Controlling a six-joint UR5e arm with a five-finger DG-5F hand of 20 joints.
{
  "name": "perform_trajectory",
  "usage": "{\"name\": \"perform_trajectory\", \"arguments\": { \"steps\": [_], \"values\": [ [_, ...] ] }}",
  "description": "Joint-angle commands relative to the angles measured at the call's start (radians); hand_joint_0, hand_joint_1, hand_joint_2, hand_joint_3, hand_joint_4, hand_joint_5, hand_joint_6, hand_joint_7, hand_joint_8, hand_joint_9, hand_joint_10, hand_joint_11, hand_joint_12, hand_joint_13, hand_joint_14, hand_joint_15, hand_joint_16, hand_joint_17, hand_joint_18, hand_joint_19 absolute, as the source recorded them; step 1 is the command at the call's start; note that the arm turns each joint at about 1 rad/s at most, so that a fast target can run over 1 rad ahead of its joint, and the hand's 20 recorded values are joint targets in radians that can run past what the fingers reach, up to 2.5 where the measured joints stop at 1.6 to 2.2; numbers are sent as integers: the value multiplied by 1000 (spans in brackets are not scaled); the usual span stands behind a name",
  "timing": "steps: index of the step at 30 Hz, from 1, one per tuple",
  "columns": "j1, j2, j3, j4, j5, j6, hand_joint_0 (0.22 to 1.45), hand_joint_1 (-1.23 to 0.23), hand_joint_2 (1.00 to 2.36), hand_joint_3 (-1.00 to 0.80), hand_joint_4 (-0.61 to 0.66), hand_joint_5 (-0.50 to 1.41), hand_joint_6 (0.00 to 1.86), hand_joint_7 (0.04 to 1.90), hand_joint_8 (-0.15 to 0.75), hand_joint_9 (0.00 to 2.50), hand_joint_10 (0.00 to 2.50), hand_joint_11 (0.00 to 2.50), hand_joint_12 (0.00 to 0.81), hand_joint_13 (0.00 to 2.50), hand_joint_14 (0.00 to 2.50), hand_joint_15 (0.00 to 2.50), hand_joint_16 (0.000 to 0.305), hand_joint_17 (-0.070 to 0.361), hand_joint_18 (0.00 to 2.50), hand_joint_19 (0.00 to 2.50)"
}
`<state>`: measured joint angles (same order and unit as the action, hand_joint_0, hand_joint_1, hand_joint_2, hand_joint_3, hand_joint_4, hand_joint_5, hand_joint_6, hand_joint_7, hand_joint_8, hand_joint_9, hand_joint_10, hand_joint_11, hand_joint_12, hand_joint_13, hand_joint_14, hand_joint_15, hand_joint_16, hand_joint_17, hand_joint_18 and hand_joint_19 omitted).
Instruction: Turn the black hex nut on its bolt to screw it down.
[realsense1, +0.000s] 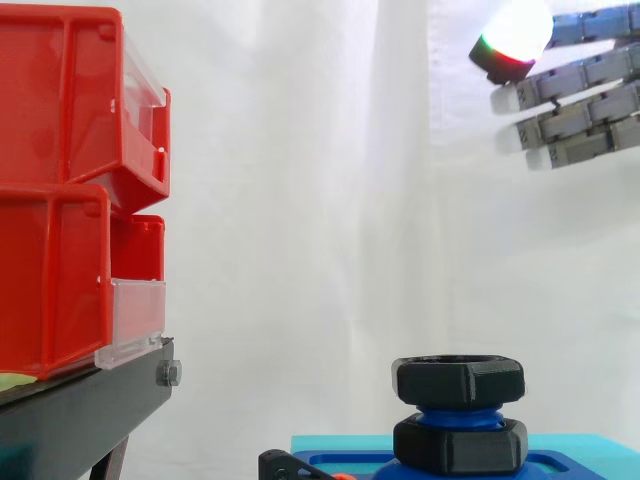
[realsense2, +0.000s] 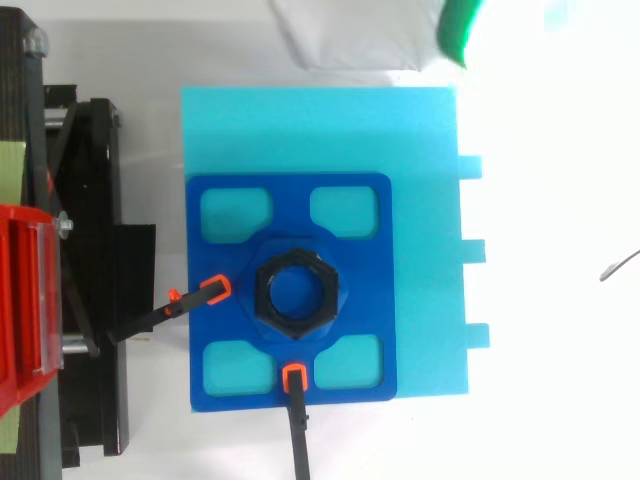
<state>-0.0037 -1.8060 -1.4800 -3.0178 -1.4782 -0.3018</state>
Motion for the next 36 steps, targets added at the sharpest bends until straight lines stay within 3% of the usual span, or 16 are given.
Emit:
{"name": "perform_trajectory", "arguments": {
  "steps": [1,7,11,15,21,29,33,34,36],
  "values": [
    [11,-44,1,39,1,-2,442,-484,1000,-500,74,-232,502,654,151,282,0,0,255,117,0,0,50,113,0,0],
    [25,-76,1,99,7,-20,404,-520,1000,-500,59,-251,502,663,154,198,0,0,270,64,0,0,53,119,0,0],
    [30,-145,1,129,1,-22,407,-542,1000,-500,73,-241,502,652,162,268,0,0,264,109,0,0,53,119,0,0],
    [37,-181,43,218,15,-31,419,-527,1000,-500,88,-231,501,653,171,329,0,0,265,139,0,0,51,115,0,0],
    [50,-181,43,226,49,-82,429,-527,1000,-500,114,-213,502,704,175,383,0,0,256,173,0,0,50,113,0,0],
    [79,-184,43,228,68,-232,433,-531,1000,-500,138,-198,502,737,181,439,0,0,252,210,0,0,49,111,21,0],
    [90,-233,61,229,65,-286,437,-529,1000,-500,156,-183,503,858,183,450,0,0,250,220,0,0,49,111,30,2],
    [93,-271,110,217,62,-298,437,-529,1000,-500,157,-183,503,888,184,451,0,0,250,221,0,0,49,110,35,1],
    [94,-285,125,204,47,-321,438,-529,1000,-500,155,-179,503,921,185,452,0,0,249,222,0,0,49,110,35,6]
  ]
}}
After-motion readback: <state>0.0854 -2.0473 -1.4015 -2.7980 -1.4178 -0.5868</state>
